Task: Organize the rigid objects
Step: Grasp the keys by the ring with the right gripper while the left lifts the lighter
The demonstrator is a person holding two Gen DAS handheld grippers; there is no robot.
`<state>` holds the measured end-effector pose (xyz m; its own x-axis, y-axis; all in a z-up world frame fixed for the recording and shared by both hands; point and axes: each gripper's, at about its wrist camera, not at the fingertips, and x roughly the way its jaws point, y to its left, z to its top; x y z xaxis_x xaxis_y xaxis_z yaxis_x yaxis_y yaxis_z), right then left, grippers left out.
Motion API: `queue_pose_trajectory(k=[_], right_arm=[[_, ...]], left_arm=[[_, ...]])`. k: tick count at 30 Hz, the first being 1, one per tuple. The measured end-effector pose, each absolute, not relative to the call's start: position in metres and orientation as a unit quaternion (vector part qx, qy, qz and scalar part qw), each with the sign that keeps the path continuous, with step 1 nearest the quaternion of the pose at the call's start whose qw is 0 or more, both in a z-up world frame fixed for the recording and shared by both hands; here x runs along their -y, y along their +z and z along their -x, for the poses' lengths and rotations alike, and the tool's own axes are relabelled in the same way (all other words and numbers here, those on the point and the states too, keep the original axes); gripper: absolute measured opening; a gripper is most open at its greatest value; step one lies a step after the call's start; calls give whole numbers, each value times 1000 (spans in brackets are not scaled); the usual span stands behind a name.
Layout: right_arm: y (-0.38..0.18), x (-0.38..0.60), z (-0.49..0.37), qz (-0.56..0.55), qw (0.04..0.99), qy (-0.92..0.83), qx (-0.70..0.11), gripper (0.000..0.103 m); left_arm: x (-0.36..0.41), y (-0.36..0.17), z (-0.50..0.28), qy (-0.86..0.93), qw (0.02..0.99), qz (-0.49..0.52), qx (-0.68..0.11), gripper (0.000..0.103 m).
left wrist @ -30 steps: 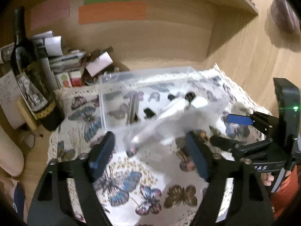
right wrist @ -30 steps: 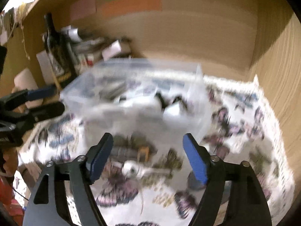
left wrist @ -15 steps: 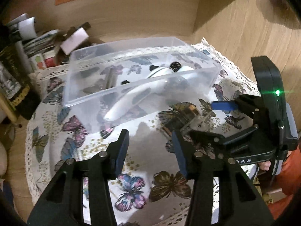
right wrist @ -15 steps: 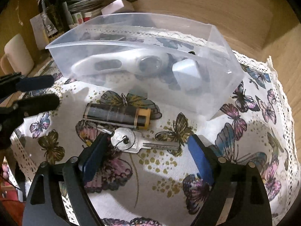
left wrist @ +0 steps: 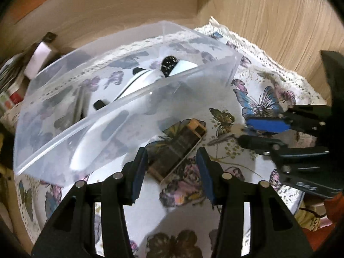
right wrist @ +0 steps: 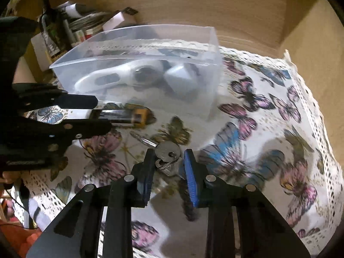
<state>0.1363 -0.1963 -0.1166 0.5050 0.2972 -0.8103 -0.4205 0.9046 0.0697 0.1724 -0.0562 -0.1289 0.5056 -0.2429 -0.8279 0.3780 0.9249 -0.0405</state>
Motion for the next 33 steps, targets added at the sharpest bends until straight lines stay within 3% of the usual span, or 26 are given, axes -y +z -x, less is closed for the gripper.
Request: queue_pose_trajectory(k=[3,7,12,15,17,18,33], right_arm=[[-114,206,-134,49,866,211,-450,26],[-115,211,-135,44,866,209,-453,54],[-122,204,-130,83,862,207,-455,54],[-123,200,-128,99,866,201,-446,43],[-123,198,-130,94,867,203,-444,26],[-122,197,-130,97,868,203,-443,23],[-94,194,-115,70,892,202,-398,22]], left_arm=[[66,-137,-179,-182,860,-90,-469,48],[69,-135,-175,-193,862,-91,-461,28],[67,-134,-158,-191,864,-93,-456,23],[61,-134,-148,-194,864,-84,-458,23],[57,-134,-142,-194,864,-76,-459,23],[56,-134,-139,-193,864,-74,-459,23],[55,-133,-142,-178,873,-72,-449,23]])
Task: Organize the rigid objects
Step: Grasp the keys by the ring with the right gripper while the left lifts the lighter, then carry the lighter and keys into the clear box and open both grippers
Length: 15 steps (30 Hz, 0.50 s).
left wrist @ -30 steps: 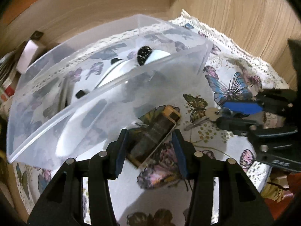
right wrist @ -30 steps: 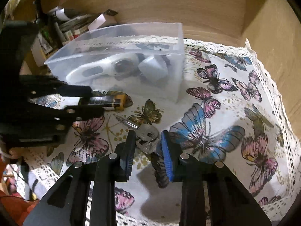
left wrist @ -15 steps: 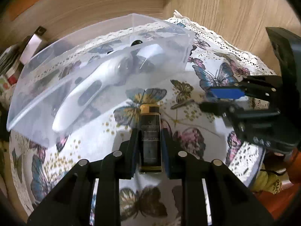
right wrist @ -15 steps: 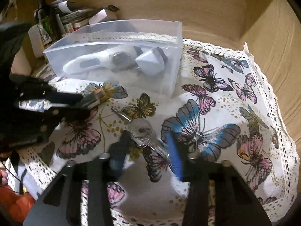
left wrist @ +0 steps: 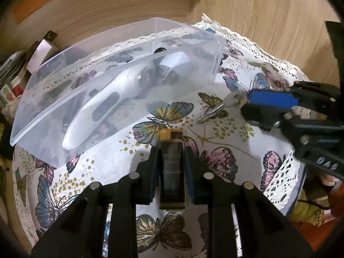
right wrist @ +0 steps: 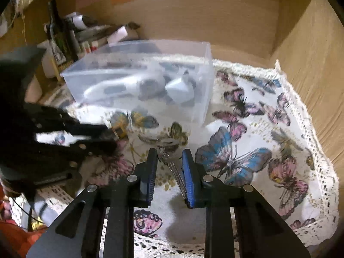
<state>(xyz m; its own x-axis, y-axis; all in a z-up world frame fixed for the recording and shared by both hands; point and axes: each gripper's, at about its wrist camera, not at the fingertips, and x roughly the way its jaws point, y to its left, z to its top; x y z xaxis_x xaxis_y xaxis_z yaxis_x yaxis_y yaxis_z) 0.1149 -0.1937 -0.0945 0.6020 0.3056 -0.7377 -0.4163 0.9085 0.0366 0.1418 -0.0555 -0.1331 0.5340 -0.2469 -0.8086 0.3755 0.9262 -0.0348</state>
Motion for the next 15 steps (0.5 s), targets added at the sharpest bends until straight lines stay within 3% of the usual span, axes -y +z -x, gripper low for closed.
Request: queue_pose_trajectory(k=[15], right_arm=[[-26,196,-127,32,932,206,-296,22]], left_arm=[[-2,-57,-122,-127,930,6,-344,23]])
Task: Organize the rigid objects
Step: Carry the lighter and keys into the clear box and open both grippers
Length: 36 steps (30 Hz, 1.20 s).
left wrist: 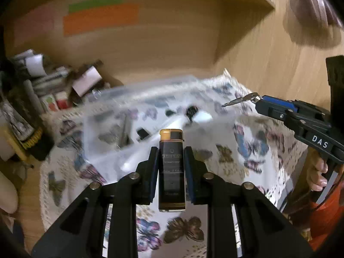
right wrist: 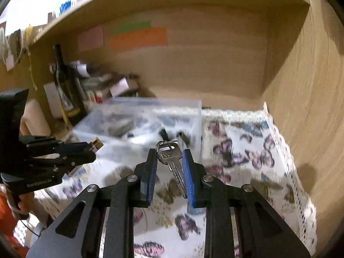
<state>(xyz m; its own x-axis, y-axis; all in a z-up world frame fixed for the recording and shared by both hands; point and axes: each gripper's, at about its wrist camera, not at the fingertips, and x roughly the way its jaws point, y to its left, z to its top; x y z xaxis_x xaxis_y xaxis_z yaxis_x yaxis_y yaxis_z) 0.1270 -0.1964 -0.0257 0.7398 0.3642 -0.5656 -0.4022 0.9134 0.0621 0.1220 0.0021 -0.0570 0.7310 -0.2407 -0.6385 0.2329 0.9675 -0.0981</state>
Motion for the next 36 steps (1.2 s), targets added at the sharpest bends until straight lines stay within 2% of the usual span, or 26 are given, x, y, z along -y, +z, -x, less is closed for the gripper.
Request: queue_pose_trajectory(k=[7,13,25,36], right_arm=[[2,177,-148,42,942,218,-254,22],[0,151,-173,59,936,235,-254,22],[-55,94,-236,99,897,255,-346,22],[-86,80,-256,114,874,250,-400,22]], left_arm=[[-27,-34,-137,-95,943,23,-318,23],[-41,-39,-168,-69,941,24,-331,23],[-47,-73,-214,-66,919,38,-386,23],[-45,-86,-224,-73,912,45,-401,23]])
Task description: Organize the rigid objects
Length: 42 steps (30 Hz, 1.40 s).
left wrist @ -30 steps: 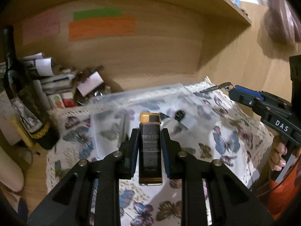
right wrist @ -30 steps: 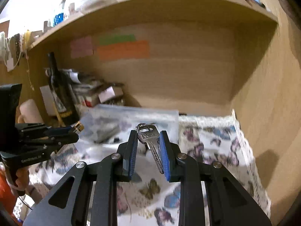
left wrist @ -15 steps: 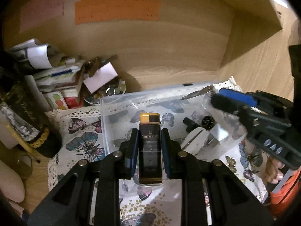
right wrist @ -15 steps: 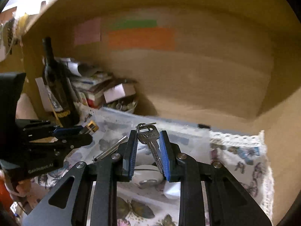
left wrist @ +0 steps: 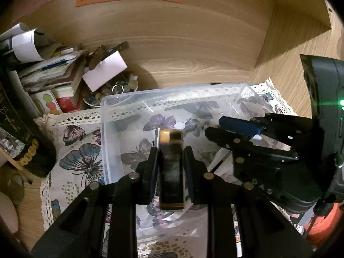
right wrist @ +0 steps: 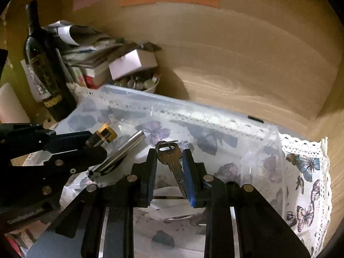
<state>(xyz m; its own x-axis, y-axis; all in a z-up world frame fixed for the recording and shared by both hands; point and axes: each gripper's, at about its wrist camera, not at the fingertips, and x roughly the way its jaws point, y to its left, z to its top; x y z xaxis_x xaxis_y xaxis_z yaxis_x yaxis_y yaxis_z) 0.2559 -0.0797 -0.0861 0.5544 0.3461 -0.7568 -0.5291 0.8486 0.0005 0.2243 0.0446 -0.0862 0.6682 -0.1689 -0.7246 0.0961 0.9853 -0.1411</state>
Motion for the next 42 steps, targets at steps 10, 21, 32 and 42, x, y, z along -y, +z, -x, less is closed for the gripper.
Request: queue_pose_trajectory(k=[10,21,32,42], right_arm=[[-65,88,-242,101,883,255,-381,27],[0,129,-178,62,930,234,-277,60],[25,174,-111,26,958,206,-198,92],[32,186,-74,20,966,201,-160,103]], left_arm=[[-48,-69,-206,-64,921,55,-381,30],[-39,-19,-150,-21,954,42,-296,67],[-8,13,-75,-11,980,30,-198,100],[4,22,-42,-21,987,33,-156,103]])
